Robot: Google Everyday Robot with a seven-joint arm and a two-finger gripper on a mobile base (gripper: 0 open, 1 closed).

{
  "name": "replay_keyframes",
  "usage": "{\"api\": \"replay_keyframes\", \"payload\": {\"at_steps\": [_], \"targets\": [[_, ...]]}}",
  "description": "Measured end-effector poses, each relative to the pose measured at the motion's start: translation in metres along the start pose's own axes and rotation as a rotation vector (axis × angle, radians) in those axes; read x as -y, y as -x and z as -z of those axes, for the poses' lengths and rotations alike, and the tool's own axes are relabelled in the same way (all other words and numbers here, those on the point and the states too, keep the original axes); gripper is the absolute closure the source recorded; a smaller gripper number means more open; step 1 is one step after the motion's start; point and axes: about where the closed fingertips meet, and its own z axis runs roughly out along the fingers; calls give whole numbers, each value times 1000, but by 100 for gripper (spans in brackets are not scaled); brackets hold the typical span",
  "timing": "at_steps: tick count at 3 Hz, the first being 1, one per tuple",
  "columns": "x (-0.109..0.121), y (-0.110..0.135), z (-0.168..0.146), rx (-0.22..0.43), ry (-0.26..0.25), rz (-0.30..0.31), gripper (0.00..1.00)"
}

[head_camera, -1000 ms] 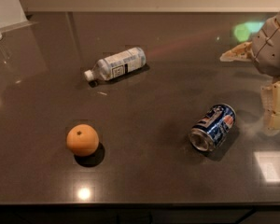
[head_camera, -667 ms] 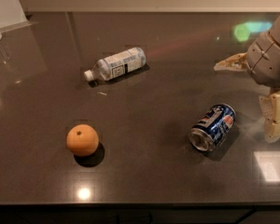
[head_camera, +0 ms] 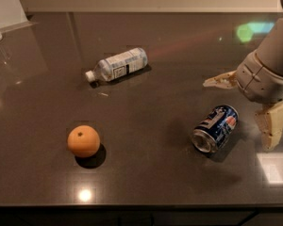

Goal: Place pepsi can upright

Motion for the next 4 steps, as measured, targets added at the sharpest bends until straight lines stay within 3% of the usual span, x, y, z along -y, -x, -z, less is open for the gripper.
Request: {"api": "replay_keyframes", "payload": {"at_steps": [1,3,4], "targets": [[0,3,-13,-5,14,77,0],[11,0,-26,-59,48,106,0],[12,0,-31,-60,65,106,16]]}}
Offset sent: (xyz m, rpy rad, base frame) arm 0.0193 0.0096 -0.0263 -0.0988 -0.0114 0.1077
